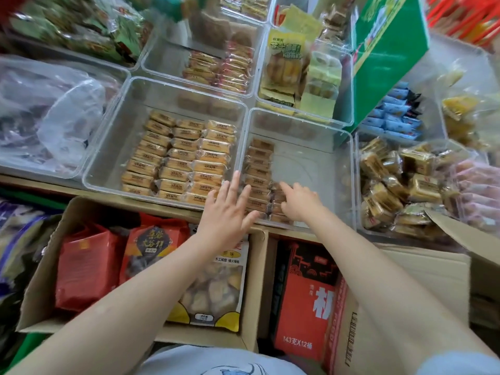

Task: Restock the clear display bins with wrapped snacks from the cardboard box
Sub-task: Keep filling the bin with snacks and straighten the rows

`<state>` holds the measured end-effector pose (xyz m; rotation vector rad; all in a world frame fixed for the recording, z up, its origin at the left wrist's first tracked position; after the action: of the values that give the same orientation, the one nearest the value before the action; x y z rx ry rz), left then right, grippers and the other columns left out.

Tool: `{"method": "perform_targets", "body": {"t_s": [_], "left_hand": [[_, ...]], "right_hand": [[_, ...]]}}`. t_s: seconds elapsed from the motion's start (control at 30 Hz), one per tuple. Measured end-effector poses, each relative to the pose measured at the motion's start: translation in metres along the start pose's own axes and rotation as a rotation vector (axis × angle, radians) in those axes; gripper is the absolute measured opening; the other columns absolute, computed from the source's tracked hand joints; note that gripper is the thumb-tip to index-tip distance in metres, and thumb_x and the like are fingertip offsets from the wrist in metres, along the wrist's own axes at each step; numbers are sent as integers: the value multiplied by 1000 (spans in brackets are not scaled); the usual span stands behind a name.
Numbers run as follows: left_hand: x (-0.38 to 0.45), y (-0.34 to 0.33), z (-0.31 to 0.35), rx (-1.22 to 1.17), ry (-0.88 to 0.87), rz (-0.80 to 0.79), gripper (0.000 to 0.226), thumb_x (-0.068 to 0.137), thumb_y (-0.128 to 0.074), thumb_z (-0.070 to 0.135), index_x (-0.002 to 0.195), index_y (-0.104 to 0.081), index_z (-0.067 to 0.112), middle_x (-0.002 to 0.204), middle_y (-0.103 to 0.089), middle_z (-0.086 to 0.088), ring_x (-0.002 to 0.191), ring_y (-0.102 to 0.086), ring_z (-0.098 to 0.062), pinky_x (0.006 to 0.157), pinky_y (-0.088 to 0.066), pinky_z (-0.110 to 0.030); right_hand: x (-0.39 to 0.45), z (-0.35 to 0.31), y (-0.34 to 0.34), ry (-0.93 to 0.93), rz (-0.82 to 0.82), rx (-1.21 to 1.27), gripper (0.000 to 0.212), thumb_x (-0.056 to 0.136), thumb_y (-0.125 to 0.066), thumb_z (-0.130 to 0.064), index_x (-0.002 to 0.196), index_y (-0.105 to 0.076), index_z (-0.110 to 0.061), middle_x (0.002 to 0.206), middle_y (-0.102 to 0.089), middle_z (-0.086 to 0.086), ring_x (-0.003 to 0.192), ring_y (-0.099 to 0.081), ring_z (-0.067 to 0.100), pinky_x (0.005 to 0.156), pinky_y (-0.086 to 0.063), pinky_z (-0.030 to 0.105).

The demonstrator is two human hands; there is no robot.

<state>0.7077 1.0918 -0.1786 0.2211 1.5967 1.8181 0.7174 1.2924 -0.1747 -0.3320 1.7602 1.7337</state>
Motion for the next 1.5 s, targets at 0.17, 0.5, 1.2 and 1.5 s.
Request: {"method": "perform_targets", "body": {"t_s": [0.17,0.5,1.2,1.5], "left_hand": [[-7,7,4,2,11,-7,87,91,1,71,161,-12,21,165,24,-11,155,11,-31,123,-6,-50],[-65,15,185,-513,-407,17,39,102,-48,40,122,-69,13,131,-61,-6,126,-51,-25,100,-36,-33],[-94,-7,334,-1139,-199,-177,79,79,-65,35,150,-33,52,149,-46,24,133,-51,-5,100,-52,-28],[-94,-9,337,-1131,-158,-172,79,77,-66,42,149,-34,53,150,-48,17,134,-53,-18,105,-49,-52]], "right_hand": [[-84,25,23,184,222,468,47,100,-51,-30,147,-44,-26,139,-47,3,123,-51,22,100,-44,37],[-297,180,30,-20,899,557,24,97,-53,-18,77,-61,-10,63,-55,1,56,-50,12,53,-43,32],[-143,282,-226,-160,19,622,51,93,-65,-21,141,-49,-14,141,-53,16,128,-52,35,102,-47,41],[-107,258,-250,-213,140,327,46,103,-45,-21,148,-38,-13,150,-42,12,137,-40,30,106,-40,41]]}}
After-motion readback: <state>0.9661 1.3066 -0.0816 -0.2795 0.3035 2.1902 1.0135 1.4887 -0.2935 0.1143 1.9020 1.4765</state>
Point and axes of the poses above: each hand's wrist, its own x-axis towards the middle knuckle, its own y-axis out of the back of the hand, z = x × y, the point moved 3 cm from there along x, towards the middle knuckle
